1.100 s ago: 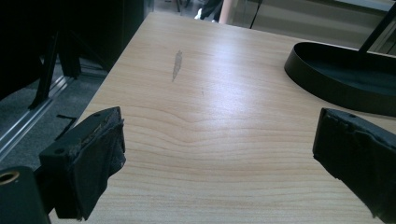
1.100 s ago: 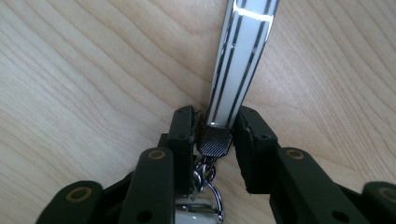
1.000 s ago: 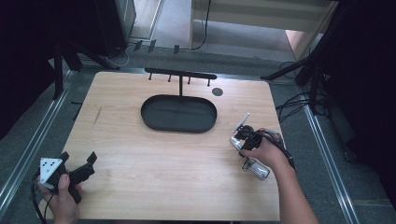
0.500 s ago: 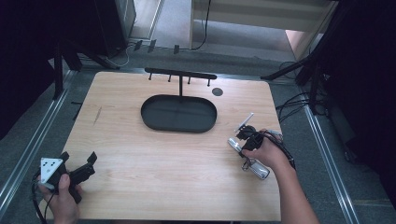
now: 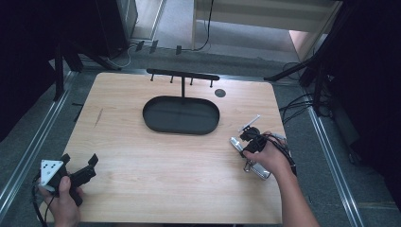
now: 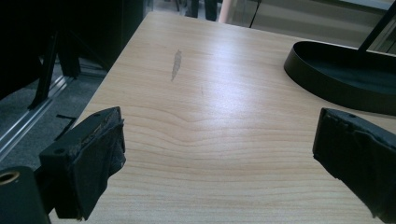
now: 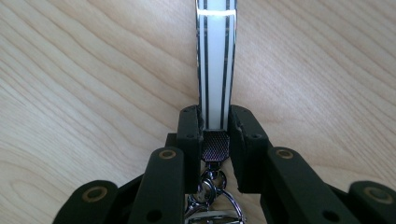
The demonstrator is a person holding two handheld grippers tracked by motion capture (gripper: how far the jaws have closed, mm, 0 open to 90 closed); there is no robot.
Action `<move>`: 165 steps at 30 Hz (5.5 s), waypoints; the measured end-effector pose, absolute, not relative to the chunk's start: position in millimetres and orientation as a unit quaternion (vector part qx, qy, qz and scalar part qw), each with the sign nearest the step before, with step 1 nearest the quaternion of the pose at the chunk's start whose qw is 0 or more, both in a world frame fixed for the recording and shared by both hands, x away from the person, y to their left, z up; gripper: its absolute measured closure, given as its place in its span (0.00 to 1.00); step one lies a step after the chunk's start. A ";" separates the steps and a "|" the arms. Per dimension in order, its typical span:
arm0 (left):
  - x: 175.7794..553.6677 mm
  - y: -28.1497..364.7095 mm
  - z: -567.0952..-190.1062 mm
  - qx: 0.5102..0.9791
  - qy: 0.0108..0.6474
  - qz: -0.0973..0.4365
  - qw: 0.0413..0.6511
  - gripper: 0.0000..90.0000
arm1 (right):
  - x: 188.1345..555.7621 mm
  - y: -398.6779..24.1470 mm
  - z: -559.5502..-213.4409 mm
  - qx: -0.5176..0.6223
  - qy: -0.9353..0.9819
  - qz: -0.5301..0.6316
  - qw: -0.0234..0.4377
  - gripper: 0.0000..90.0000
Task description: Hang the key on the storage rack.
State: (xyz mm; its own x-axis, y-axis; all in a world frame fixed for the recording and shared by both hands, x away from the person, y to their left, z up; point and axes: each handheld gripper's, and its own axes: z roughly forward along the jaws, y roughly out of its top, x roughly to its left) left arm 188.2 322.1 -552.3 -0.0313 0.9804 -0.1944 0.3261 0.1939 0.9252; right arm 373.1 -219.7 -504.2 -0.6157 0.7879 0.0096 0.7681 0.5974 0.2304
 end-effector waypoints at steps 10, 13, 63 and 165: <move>188.2 322.1 -552.3 0.525 0.623 0.357 0.457 0.03 | 358.9 -229.6 -484.0 0.464 0.844 0.260 0.069 0.84; 188.3 322.2 -552.3 0.525 0.623 0.357 0.458 0.03 | 357.0 -229.8 -476.5 0.462 0.834 0.290 0.078 0.84; 188.2 323.9 -552.4 0.525 0.624 0.352 0.460 0.03 | 422.0 -161.6 -444.0 0.353 0.711 0.606 0.050 0.84; 188.2 320.3 -552.1 0.529 0.619 0.362 0.453 0.03 | 209.8 -374.3 -543.4 0.541 0.633 0.473 0.290 0.00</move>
State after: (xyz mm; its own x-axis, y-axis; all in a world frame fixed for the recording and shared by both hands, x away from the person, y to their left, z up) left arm 188.2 320.3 -552.1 -0.0301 0.9835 -0.1784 0.3266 0.1784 0.9282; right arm 209.8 -374.3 -543.4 -0.2469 0.9583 0.1442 0.4100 -0.0315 0.9115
